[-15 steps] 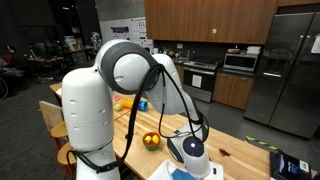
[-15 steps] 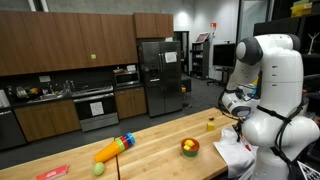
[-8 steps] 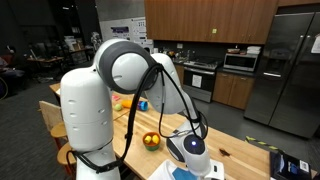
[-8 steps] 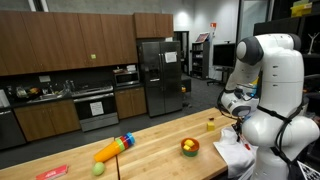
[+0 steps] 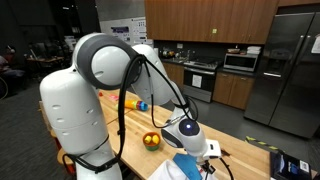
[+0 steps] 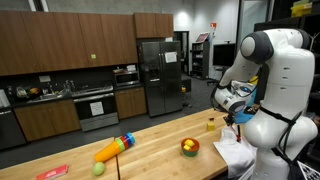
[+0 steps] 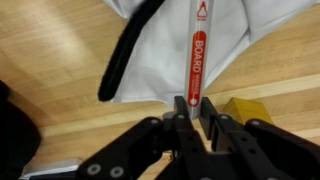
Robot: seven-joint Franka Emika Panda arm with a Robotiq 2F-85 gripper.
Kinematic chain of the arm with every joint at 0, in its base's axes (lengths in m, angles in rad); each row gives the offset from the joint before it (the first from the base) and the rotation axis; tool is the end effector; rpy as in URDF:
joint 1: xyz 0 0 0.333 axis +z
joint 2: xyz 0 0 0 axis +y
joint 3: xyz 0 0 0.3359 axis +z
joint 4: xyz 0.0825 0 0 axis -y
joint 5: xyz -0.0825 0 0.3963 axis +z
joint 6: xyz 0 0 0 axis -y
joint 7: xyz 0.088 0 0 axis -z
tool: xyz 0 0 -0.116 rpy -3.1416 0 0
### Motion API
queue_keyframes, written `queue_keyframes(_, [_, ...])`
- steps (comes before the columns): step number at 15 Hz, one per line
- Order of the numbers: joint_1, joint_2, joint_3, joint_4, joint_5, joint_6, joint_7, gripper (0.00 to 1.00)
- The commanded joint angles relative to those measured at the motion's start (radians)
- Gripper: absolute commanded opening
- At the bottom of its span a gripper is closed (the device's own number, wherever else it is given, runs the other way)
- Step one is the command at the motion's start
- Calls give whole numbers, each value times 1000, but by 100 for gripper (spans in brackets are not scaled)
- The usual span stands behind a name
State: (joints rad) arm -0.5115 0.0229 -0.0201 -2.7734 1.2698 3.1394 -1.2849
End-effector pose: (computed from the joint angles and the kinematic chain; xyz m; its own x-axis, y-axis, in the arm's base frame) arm 0.2728 -0.2577 0.2214 0.8189 -0.4639 0.3378 -0.4940 -0.8695 0.0036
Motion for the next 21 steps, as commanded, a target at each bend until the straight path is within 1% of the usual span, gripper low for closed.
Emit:
queue_keyframes(1, [25, -33, 20, 9, 0, 9, 2, 5])
queue_keyframes(2, [25, -32, 20, 9, 0, 9, 2, 18])
queue_keyframes(21, [26, -27, 20, 9, 0, 9, 2, 18])
